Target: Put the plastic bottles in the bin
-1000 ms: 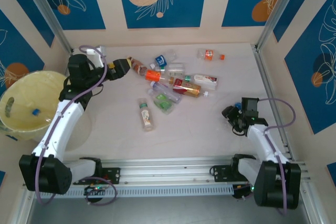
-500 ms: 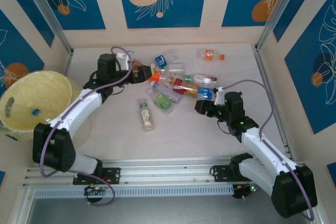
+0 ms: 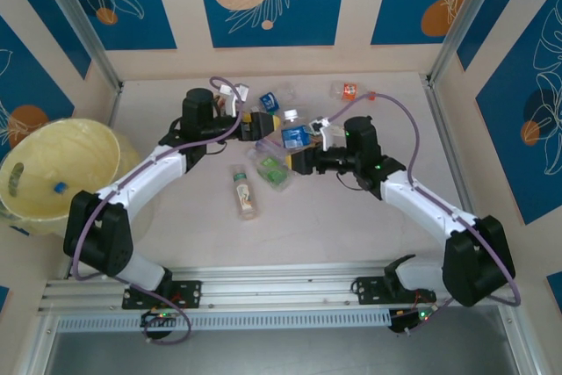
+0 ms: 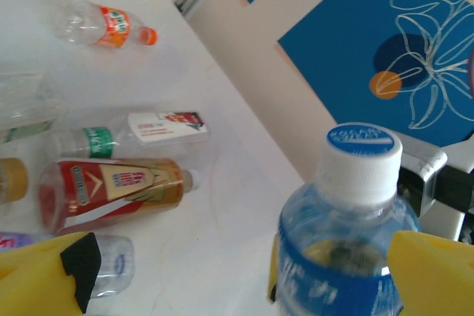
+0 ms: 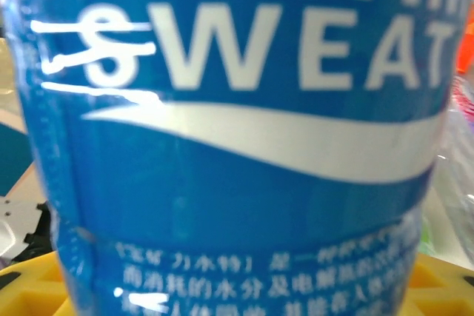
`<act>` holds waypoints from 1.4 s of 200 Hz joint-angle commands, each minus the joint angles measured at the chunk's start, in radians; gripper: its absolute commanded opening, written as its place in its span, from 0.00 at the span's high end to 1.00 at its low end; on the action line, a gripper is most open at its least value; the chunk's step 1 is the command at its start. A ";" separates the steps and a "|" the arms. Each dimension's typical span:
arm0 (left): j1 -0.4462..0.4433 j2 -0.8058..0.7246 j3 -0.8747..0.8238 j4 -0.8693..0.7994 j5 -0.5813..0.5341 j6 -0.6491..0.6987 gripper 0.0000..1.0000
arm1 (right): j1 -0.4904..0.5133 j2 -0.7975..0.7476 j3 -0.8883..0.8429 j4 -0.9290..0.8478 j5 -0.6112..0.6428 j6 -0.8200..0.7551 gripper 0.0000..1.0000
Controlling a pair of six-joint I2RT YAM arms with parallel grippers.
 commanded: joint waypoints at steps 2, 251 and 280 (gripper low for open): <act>-0.038 0.025 0.019 0.079 0.087 -0.017 0.00 | 0.034 0.046 0.061 -0.008 -0.069 -0.036 0.56; -0.050 -0.079 -0.036 -0.040 -0.333 0.074 1.00 | 0.029 -0.010 0.047 -0.071 0.032 -0.029 0.01; -0.050 -0.124 -0.050 -0.083 -0.428 0.110 1.00 | 0.011 -0.094 -0.003 -0.090 0.285 -0.027 0.01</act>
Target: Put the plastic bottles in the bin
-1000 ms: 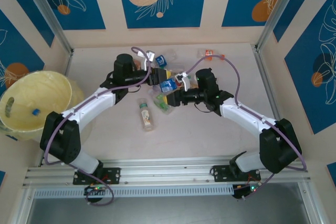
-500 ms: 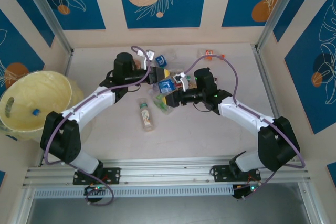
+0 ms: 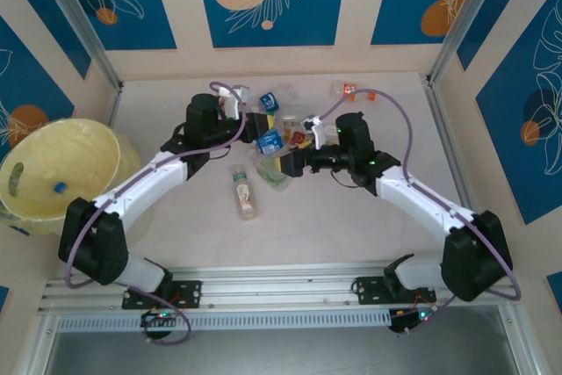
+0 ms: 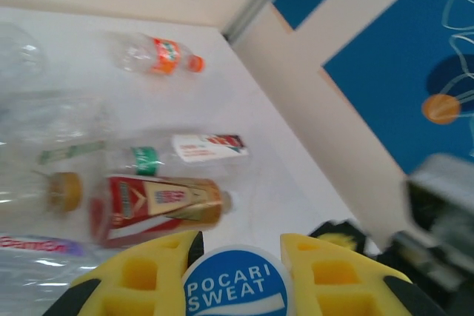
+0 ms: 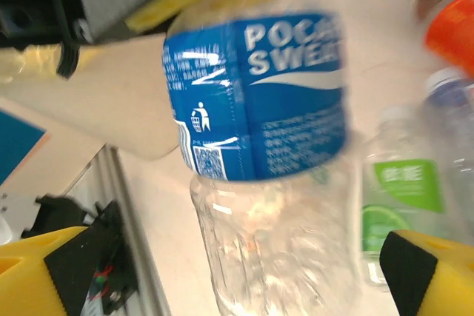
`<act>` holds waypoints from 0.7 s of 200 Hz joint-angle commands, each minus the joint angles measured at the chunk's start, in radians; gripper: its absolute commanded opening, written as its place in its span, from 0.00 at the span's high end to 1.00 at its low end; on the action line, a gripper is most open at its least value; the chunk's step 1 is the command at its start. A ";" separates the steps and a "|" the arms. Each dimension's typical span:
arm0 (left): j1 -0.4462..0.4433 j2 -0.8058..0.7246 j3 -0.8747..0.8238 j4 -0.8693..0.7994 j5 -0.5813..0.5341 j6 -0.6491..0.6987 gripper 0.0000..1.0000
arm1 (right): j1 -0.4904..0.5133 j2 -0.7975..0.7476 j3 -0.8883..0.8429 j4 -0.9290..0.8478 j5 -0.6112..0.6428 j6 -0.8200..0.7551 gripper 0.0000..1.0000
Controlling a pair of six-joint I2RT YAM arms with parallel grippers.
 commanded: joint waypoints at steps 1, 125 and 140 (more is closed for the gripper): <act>0.002 -0.055 -0.015 -0.046 -0.144 0.068 1.00 | -0.016 -0.076 -0.045 -0.027 0.215 0.002 0.01; 0.001 -0.347 0.095 -0.277 -0.351 0.208 1.00 | -0.148 -0.087 -0.152 -0.091 0.637 0.294 0.00; 0.002 -0.398 0.121 -0.304 -0.391 0.238 1.00 | -0.150 -0.083 -0.150 -0.093 0.640 0.302 0.01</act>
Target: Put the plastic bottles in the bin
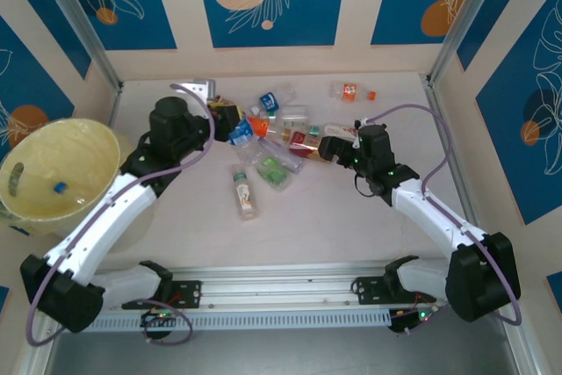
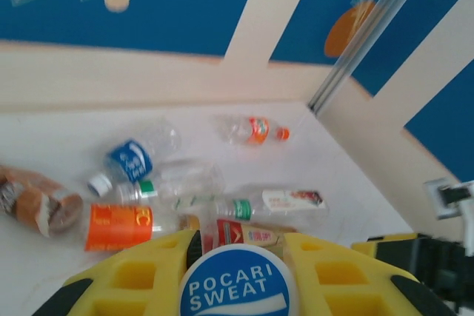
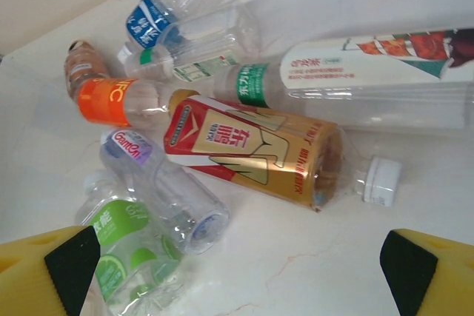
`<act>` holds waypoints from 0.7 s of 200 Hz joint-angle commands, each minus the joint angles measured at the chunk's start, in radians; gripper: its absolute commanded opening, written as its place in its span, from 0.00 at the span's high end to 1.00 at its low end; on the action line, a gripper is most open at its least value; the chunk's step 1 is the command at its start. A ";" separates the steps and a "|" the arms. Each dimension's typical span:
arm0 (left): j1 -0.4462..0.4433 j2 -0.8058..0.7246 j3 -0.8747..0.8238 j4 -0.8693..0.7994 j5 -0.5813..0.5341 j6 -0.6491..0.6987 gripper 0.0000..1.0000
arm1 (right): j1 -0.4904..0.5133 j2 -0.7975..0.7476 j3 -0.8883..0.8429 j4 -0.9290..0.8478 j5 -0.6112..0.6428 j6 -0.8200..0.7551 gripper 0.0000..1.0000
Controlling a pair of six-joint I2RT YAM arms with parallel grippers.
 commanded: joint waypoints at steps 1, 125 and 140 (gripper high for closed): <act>0.002 -0.084 0.070 -0.047 -0.069 0.083 1.00 | -0.007 0.008 -0.007 -0.003 0.028 0.054 0.01; 0.003 -0.171 0.288 -0.208 -0.912 0.386 1.00 | -0.028 0.098 0.044 0.007 -0.025 0.079 0.01; 0.005 -0.170 0.273 -0.125 -1.048 0.487 1.00 | -0.027 0.110 0.051 0.000 -0.029 0.076 0.01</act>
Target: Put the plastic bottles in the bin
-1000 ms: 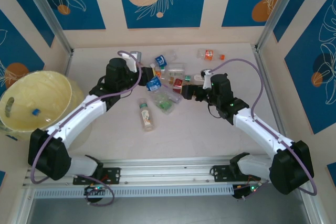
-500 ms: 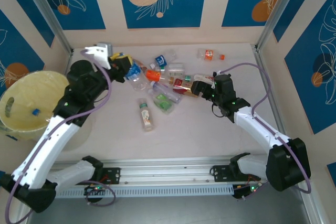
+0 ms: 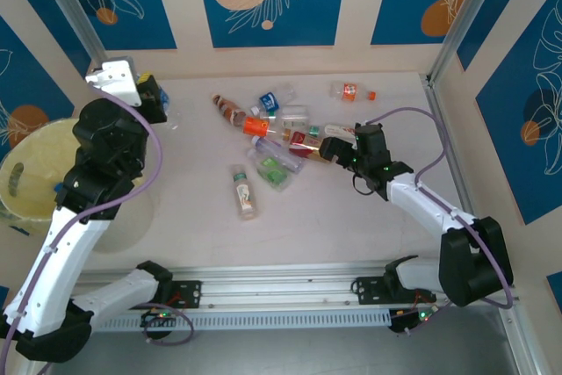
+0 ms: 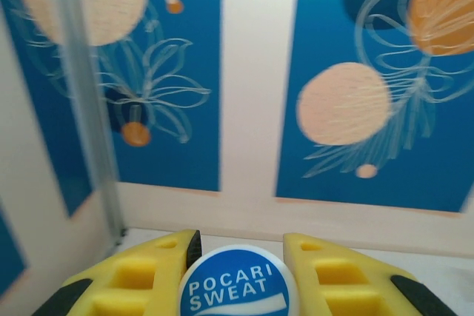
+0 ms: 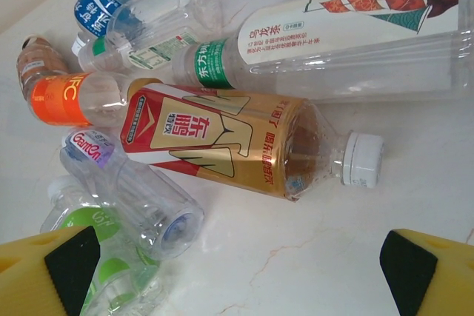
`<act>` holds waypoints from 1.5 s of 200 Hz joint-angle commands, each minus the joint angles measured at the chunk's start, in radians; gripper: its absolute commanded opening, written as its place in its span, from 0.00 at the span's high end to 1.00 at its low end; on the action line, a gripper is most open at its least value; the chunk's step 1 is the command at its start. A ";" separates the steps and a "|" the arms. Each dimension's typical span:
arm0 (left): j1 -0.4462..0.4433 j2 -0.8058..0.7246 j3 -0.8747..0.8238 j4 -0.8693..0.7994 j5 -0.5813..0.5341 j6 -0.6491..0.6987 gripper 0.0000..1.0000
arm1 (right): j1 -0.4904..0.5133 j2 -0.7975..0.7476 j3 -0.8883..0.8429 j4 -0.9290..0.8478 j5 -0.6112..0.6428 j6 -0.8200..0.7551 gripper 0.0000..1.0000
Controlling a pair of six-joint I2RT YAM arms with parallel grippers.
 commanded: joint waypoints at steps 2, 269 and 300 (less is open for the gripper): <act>0.007 -0.008 0.005 0.099 -0.297 0.166 1.00 | -0.006 0.018 0.048 -0.002 -0.025 0.013 0.01; 1.164 0.054 -0.341 -0.170 0.749 -0.614 0.53 | -0.016 0.063 0.091 -0.041 -0.062 -0.014 0.01; 1.164 0.033 -0.319 -0.189 0.715 -0.588 0.25 | -0.016 0.066 0.089 -0.041 -0.061 -0.010 0.01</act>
